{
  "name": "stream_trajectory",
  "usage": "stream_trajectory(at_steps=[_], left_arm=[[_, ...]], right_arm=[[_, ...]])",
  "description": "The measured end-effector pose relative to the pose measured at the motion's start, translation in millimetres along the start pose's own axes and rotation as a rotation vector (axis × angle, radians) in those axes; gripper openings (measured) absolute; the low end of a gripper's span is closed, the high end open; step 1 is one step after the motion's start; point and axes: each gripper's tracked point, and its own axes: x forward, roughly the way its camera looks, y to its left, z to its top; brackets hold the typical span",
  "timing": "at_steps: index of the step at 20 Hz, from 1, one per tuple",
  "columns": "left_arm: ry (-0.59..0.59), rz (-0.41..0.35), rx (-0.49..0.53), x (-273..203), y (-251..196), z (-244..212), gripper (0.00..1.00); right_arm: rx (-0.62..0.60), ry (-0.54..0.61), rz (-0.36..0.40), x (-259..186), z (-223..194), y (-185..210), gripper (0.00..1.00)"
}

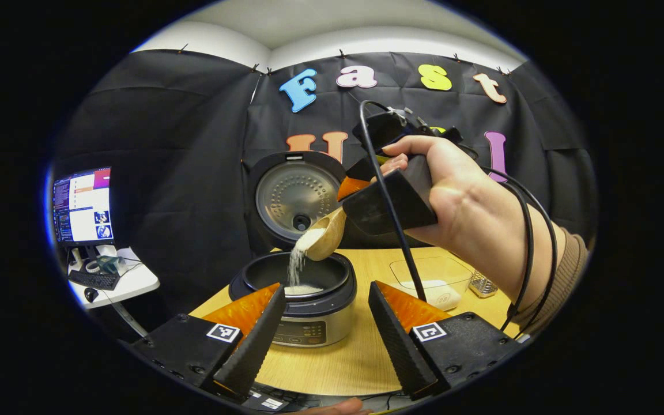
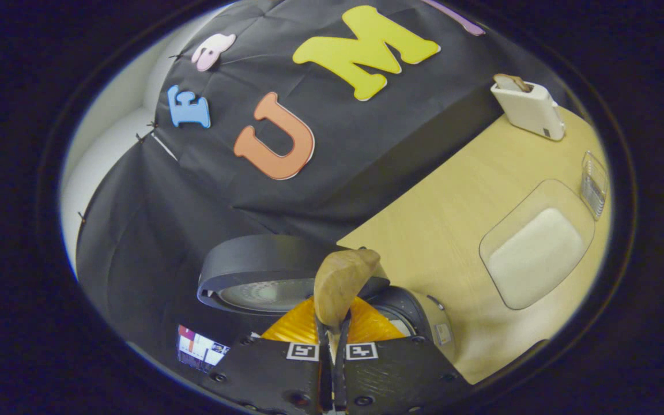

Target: Close the left gripper, press the button to open the rice cooker; take a wooden spoon from the chopstick holder with the right hand, scoop a spoonful of rice and pour it into the rice cooker, then put the wooden spoon back into the chopstick holder.

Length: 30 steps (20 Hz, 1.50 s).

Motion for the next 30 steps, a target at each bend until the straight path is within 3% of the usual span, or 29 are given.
stream_trajectory(at_steps=[7, 12, 15, 23, 30], left_arm=[[0.016, -0.003, 0.016, -1, 1, -3, 0.93], [0.006, 0.007, 0.023, -5, 3, 1, 0.93], [0.015, 0.015, 0.029, -5, 5, -2, 0.93], [0.062, 0.009, 0.028, -1, 7, -13, 0.93], [0.063, -0.009, 0.071, -1, -1, -14, 0.93]], right_arm=[[-0.218, -0.018, -0.133, -2, 3, 7, 0.02], [-0.349, -0.062, -0.140, -8, 3, 30, 0.02], [-0.434, -0.092, -0.196, -10, 4, 35, 0.02], [-0.785, -0.140, -0.222, -14, -12, 70, 0.02], [-1.087, -0.155, -0.158, -27, -43, 100, 0.02]])
